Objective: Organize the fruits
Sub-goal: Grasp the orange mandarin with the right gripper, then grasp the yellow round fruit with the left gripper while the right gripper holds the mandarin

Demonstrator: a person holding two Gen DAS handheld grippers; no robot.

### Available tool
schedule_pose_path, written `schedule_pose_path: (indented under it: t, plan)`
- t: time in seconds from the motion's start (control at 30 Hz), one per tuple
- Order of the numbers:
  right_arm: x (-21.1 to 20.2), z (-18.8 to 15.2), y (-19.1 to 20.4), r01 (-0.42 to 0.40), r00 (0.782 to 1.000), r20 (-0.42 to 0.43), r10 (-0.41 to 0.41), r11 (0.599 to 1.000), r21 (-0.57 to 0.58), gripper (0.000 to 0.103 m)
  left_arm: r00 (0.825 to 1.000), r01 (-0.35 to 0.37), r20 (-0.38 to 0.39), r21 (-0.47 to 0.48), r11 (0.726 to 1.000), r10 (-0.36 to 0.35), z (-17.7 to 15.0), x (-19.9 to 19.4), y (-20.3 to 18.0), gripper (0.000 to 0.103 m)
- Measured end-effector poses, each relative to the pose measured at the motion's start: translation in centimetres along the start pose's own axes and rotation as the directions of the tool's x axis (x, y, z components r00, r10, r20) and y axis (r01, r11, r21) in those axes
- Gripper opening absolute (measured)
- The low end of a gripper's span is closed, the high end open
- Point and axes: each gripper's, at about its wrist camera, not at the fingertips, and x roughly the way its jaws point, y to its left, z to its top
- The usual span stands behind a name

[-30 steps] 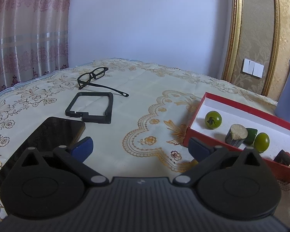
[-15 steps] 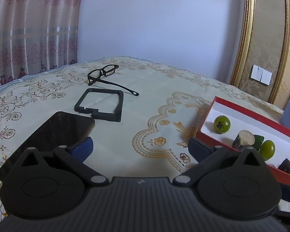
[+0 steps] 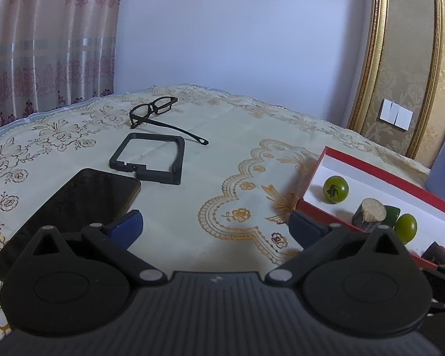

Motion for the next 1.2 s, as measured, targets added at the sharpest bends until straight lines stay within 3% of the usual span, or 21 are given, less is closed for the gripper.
schedule_pose_path:
  t: [0.17, 0.27, 0.4, 0.53, 0.8, 1.0, 1.2]
  plan:
    - [-2.2, -0.7, -0.5, -0.031, 0.999, 0.024, 0.031, 1.000, -0.003, 0.043, 1.000, 0.013, -0.005, 0.001, 1.000, -0.013, 0.0, 0.1, -0.1, 0.103]
    - [-4.8, -1.8, -1.3, -0.034, 0.996, 0.078, 0.032, 0.999, 0.015, 0.043, 0.998, 0.062, -0.012, 0.028, 0.998, -0.062, -0.1, 0.0, -0.5, 0.103]
    - [-8.3, -3.7, -3.8, -0.062, 0.989, 0.144, 0.047, 0.993, 0.101, 0.043, 0.989, 0.147, -0.031, 0.103, 0.984, -0.144, -0.3, -0.1, -1.7, 0.103]
    - [-10.2, -5.3, -6.5, -0.065, 0.984, 0.177, 0.029, 0.978, 0.200, 0.044, 0.984, 0.176, -0.068, 0.172, 0.969, -0.167, -0.6, 0.2, -3.0, 0.103]
    - [-9.7, -7.2, -9.6, -0.092, 0.986, 0.161, 0.041, 0.942, 0.323, 0.044, 0.979, 0.201, -0.108, 0.321, 0.926, -0.175, -1.4, 0.4, -5.4, 0.103]
    - [-9.8, -7.3, -9.4, -0.096, 0.985, 0.169, 0.044, 0.946, 0.310, 0.044, 0.977, 0.192, -0.157, 0.371, 0.909, -0.142, -1.7, 1.2, -6.4, 0.103]
    - [-9.8, -7.5, -9.5, -0.093, 0.986, 0.162, 0.043, 0.944, 0.316, 0.044, 0.973, 0.209, -0.173, 0.360, 0.909, -0.155, -1.8, 1.4, -6.4, 0.089]
